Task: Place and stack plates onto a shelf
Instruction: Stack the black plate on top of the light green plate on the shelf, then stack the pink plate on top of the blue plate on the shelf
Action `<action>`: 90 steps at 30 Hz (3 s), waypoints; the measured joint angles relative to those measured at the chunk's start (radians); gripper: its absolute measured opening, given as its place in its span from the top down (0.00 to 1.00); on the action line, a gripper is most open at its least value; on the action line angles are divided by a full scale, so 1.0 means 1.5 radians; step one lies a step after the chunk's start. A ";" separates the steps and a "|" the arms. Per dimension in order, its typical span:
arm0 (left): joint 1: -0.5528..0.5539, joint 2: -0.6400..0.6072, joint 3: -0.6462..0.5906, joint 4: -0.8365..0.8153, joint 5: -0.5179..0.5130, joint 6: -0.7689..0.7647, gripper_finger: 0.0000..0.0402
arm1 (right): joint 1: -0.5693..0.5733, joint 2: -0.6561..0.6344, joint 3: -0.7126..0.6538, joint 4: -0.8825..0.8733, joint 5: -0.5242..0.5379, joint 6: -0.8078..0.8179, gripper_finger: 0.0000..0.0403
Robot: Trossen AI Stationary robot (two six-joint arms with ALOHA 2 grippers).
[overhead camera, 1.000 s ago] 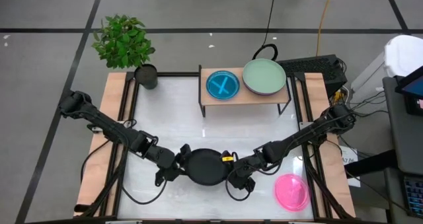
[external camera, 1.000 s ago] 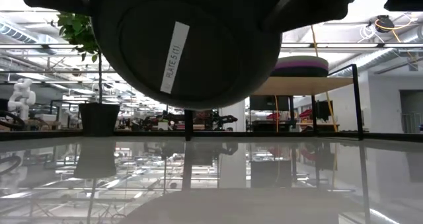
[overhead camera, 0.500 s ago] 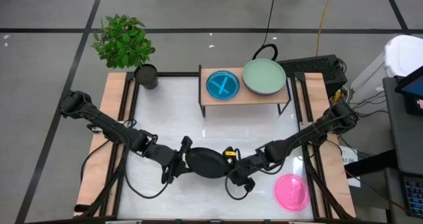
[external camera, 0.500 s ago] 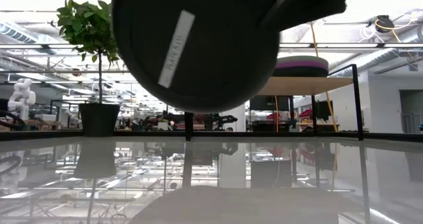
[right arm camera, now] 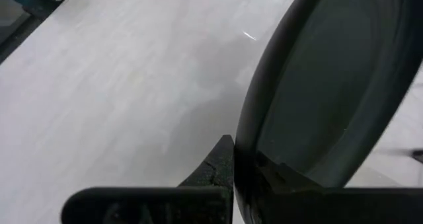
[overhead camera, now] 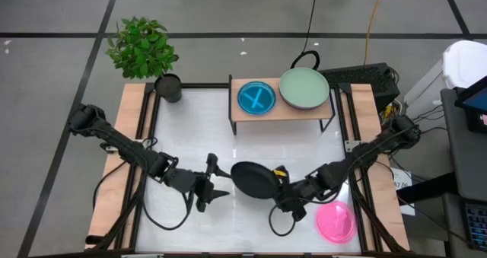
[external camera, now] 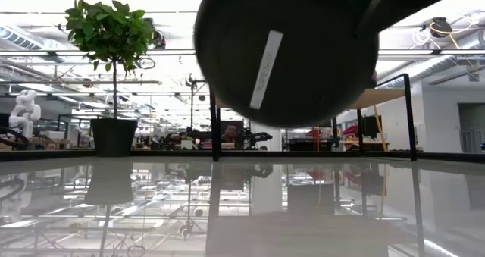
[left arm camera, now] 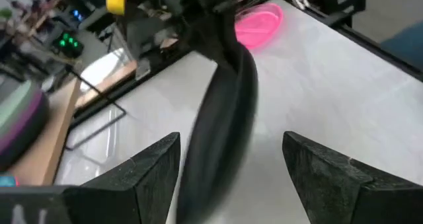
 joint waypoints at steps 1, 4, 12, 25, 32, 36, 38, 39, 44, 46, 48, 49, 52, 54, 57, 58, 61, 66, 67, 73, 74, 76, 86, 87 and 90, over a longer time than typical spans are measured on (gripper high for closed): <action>0.000 0.000 0.000 -0.003 -0.006 -0.014 0.32 | 0.004 -0.007 0.004 -0.014 0.010 0.009 1.00; 0.000 0.009 0.000 -0.007 -0.039 -0.056 0.32 | 0.015 -0.033 0.024 -0.060 0.032 0.036 1.00; 0.007 0.048 -0.001 0.000 -0.074 -0.128 0.32 | 0.020 -0.075 0.112 -0.276 0.088 0.125 1.00; 0.059 0.148 0.000 0.120 -0.067 -0.204 0.32 | -0.001 -0.080 0.267 -0.509 0.191 0.117 1.00; 0.070 0.199 -0.001 0.186 -0.011 -0.225 0.32 | -0.052 -0.080 0.344 -0.606 0.235 0.073 1.00; 0.070 0.207 -0.001 0.213 0.000 -0.224 0.32 | -0.102 -0.080 0.385 -0.660 0.258 0.048 1.00; 0.070 0.207 -0.001 0.221 0.000 -0.222 0.32 | -0.138 -0.081 0.395 -0.677 0.262 0.027 1.00; 0.071 0.207 -0.001 0.226 0.000 -0.219 0.32 | -0.160 -0.081 0.396 -0.682 0.261 0.014 1.00; 0.071 0.207 -0.001 0.245 0.000 -0.205 0.32 | -0.284 -0.079 0.395 -0.715 0.256 -0.043 1.00; 0.071 0.207 -0.001 0.244 0.000 -0.205 0.32 | -0.336 -0.078 0.389 -0.713 0.239 -0.074 1.00; 0.071 0.207 -0.001 0.244 0.000 -0.206 0.32 | -0.382 -0.076 0.378 -0.712 0.211 -0.096 1.00; 0.071 0.207 -0.001 0.245 0.000 -0.208 0.32 | -0.402 -0.076 0.371 -0.708 0.205 -0.108 1.00; 0.071 0.207 -0.001 0.243 0.000 -0.220 0.32 | -0.453 -0.077 0.351 -0.702 0.180 -0.132 1.00; 0.069 0.207 -0.001 0.243 0.000 -0.226 0.32 | -0.482 -0.077 0.333 -0.698 0.168 -0.133 1.00; 0.063 0.207 -0.001 0.242 0.000 -0.228 0.32 | -0.510 -0.076 0.302 -0.695 0.157 -0.135 1.00; 0.060 0.207 -0.001 0.242 0.000 -0.227 0.32 | -0.516 -0.076 0.292 -0.692 0.157 -0.135 1.00; 0.056 0.207 -0.001 0.242 0.000 -0.227 0.32 | -0.527 -0.076 0.266 -0.684 0.157 -0.133 0.98; 0.051 0.207 -0.001 0.242 0.000 -0.228 0.32 | -0.530 -0.076 0.249 -0.646 0.163 -0.132 0.94; 0.050 0.207 -0.001 0.242 0.000 -0.229 0.32 | -0.530 -0.076 0.248 -0.641 0.175 -0.131 0.93; 0.048 0.207 -0.001 0.242 0.000 -0.241 0.32 | -0.531 -0.076 0.248 -0.632 0.207 -0.131 0.86; 0.048 0.207 -0.001 0.242 0.000 -0.242 0.32 | -0.531 -0.076 0.248 -0.632 0.207 -0.123 0.85; 0.047 0.207 -0.001 0.241 0.000 -0.242 0.32 | -0.524 -0.081 0.248 -0.632 0.206 -0.099 0.82; 0.043 0.207 -0.001 0.237 0.000 -0.262 0.32 | -0.391 -0.144 0.248 -0.635 0.194 0.086 0.69; 0.040 0.207 -0.001 0.237 0.000 -0.262 0.32 | -0.366 -0.153 0.248 -0.636 0.176 0.111 0.68; 0.033 0.207 -0.001 0.235 0.000 -0.259 0.32 | -0.281 -0.169 0.248 -0.628 0.100 0.205 0.65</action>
